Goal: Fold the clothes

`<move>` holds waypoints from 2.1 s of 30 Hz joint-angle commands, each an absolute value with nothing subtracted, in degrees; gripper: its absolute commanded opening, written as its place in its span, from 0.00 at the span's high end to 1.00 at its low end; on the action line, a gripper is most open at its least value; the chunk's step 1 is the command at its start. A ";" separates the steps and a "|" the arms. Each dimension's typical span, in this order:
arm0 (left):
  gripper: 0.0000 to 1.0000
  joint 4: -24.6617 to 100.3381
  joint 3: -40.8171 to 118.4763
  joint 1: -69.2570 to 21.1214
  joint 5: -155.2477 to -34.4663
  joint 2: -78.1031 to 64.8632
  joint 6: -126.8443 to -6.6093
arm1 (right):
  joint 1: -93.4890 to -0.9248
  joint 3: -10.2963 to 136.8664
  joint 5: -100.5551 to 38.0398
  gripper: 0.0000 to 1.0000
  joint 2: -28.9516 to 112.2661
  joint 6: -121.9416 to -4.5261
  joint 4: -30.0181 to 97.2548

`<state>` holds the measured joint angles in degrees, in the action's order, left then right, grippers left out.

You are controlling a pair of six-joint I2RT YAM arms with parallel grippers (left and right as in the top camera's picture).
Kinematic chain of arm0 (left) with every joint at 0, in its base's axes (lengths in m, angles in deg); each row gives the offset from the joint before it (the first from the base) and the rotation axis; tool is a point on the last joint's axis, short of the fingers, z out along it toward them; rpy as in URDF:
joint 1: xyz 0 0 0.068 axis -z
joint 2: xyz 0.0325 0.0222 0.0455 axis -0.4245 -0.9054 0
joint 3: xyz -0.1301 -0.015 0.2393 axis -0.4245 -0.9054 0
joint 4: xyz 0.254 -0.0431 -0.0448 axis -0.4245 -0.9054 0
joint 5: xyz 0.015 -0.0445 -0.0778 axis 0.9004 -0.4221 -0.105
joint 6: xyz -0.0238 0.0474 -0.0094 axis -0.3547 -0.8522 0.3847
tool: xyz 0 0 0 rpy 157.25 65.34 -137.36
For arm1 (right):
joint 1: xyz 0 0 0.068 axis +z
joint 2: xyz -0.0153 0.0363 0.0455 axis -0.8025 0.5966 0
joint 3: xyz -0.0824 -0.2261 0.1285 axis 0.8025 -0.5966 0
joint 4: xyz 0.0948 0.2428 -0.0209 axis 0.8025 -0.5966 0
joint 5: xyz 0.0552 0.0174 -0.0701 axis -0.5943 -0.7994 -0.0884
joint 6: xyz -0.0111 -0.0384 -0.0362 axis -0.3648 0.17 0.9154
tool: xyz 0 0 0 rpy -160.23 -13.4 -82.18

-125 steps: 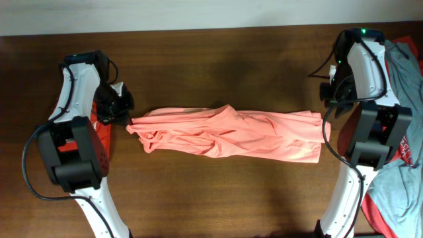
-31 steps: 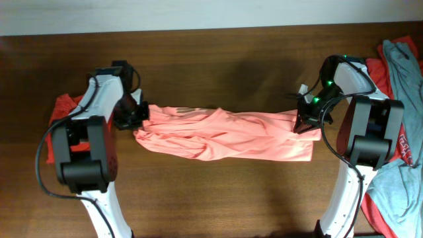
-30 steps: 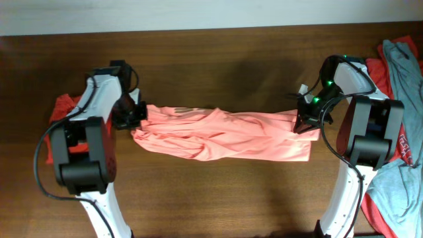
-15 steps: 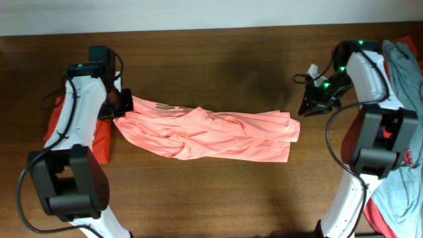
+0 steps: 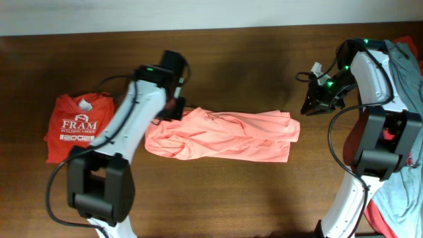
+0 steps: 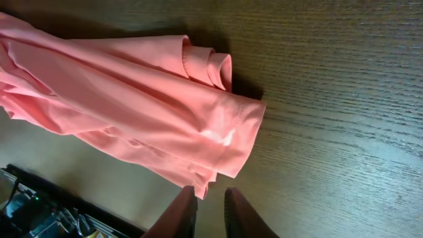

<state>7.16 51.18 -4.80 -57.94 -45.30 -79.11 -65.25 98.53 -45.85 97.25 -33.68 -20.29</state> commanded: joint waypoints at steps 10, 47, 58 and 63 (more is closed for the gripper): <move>0.95 10.00 51.03 5.28 -57.90 -48.47 -73.64 | -65.45 99.12 -46.79 0.80 96.49 -33.29 -20.82; 0.82 5.96 62.89 -1.28 -55.41 -47.79 -71.90 | -65.45 99.12 -46.59 0.80 96.49 -33.25 -20.79; 0.88 7.45 62.04 0.34 -67.62 -58.93 -70.65 | -65.45 99.12 -46.59 0.80 96.49 -33.25 -21.08; 0.95 3.86 62.04 4.14 -73.92 -63.37 -70.67 | -65.45 99.12 -46.59 0.80 96.49 -33.25 -21.21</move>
<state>5.96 61.93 1.21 -66.68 -61.56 -71.42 -65.25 98.53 -45.85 97.25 -33.66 -20.79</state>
